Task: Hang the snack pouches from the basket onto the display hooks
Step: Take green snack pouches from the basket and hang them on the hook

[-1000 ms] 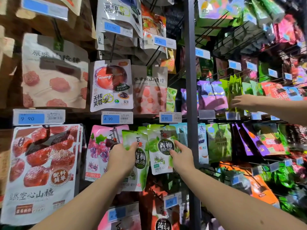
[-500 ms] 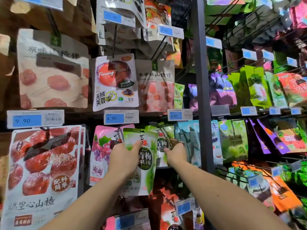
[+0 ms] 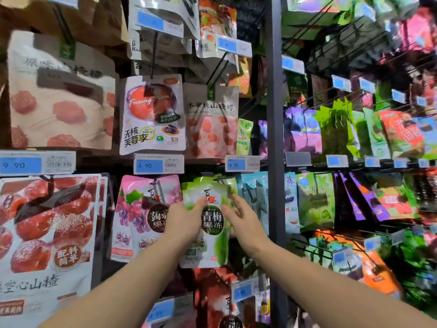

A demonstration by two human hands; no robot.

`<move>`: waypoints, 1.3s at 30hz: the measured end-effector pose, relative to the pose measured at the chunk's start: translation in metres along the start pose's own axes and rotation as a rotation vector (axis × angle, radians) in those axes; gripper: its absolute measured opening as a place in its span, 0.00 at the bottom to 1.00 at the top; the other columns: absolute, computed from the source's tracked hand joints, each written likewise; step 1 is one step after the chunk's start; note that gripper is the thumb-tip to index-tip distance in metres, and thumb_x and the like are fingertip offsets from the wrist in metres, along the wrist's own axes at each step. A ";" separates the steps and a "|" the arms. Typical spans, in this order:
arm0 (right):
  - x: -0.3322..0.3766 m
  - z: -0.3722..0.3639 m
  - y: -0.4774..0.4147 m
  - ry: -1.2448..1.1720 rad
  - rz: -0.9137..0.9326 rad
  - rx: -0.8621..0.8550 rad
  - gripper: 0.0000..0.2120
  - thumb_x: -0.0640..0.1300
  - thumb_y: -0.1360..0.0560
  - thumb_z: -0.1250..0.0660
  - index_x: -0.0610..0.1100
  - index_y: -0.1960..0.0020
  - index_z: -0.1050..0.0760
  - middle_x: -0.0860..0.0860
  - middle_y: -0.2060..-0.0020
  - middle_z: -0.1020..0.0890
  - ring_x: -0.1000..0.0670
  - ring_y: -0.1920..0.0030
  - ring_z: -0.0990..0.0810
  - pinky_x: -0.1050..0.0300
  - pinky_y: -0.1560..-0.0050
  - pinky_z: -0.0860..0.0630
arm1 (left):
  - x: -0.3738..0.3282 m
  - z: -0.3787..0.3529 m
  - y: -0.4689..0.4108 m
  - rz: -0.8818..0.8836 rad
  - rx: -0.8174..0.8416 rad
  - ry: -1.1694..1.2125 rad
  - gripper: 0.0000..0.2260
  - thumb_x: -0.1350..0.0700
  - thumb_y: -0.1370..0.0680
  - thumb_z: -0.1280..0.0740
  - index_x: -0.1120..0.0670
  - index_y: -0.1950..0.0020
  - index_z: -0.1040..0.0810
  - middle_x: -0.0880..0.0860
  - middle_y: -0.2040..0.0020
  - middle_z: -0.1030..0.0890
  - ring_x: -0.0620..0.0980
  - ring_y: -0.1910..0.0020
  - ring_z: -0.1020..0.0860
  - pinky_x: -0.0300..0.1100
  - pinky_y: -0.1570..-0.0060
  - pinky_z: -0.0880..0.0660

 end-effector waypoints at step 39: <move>0.032 0.037 -0.001 0.224 -0.018 -0.301 0.27 0.43 0.19 0.35 0.49 0.20 0.35 0.49 0.27 0.30 0.58 0.53 0.25 0.68 0.59 0.27 | -0.030 -0.056 -0.033 -0.147 -0.012 -0.150 0.25 0.58 0.19 0.37 0.53 0.23 0.41 0.56 0.41 0.21 0.57 0.49 0.20 0.50 0.50 0.23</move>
Point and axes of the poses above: each hand's wrist, its own y-axis away from the middle knuckle, its own z-axis out of the back of the hand, x = y × z, the point moved 2 cm from there along -y, towards the middle knuckle
